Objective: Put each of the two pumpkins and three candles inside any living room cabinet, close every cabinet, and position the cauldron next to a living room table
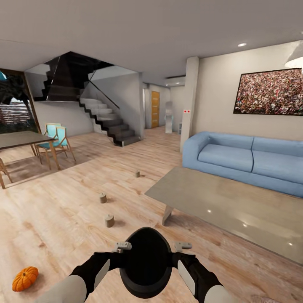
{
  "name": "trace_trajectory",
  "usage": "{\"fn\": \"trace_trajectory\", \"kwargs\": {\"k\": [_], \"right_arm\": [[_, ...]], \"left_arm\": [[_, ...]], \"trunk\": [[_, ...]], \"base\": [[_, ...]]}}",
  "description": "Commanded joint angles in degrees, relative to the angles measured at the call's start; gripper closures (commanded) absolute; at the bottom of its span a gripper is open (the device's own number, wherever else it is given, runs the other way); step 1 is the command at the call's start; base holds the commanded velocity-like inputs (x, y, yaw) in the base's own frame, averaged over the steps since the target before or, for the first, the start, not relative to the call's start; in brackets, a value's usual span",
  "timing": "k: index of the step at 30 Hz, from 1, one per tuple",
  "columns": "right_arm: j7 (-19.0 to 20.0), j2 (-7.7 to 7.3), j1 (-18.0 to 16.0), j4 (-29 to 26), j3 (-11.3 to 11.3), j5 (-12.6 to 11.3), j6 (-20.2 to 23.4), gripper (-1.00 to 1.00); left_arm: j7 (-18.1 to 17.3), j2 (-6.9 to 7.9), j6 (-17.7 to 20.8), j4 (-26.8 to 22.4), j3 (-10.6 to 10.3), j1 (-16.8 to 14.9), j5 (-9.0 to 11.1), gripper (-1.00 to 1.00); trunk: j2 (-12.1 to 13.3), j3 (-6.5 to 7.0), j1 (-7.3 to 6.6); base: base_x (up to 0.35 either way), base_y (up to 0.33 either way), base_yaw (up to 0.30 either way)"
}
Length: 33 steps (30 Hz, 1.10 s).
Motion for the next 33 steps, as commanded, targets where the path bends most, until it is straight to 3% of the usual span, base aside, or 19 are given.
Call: {"fn": "trace_trajectory", "kwargs": {"k": [1, 14, 33], "right_arm": [[-0.2, 0.0, 0.0, -1.2, 1.0, -1.5, -2.9, 1.0], [-0.2, 0.0, 0.0, -1.2, 1.0, -1.5, -2.9, 1.0], [-0.2, 0.0, 0.0, -1.2, 1.0, -1.5, -2.7, 1.0]], "left_arm": [[-0.2, 0.04, 0.4, 0.0, 0.0, 0.0, -0.1, 1.0], [-0.2, 0.04, 0.4, 0.0, 0.0, 0.0, -0.1, 1.0], [-0.2, 0.04, 0.4, 0.0, 0.0, 0.0, -0.1, 1.0]], "trunk": [[0.0, -0.01, -0.01], [0.0, 0.51, -0.01], [0.0, 0.57, -0.01]], "base": [[0.0, -0.241, -0.266], [0.0, -0.274, -0.244], [0.0, -0.28, -0.017]]}}
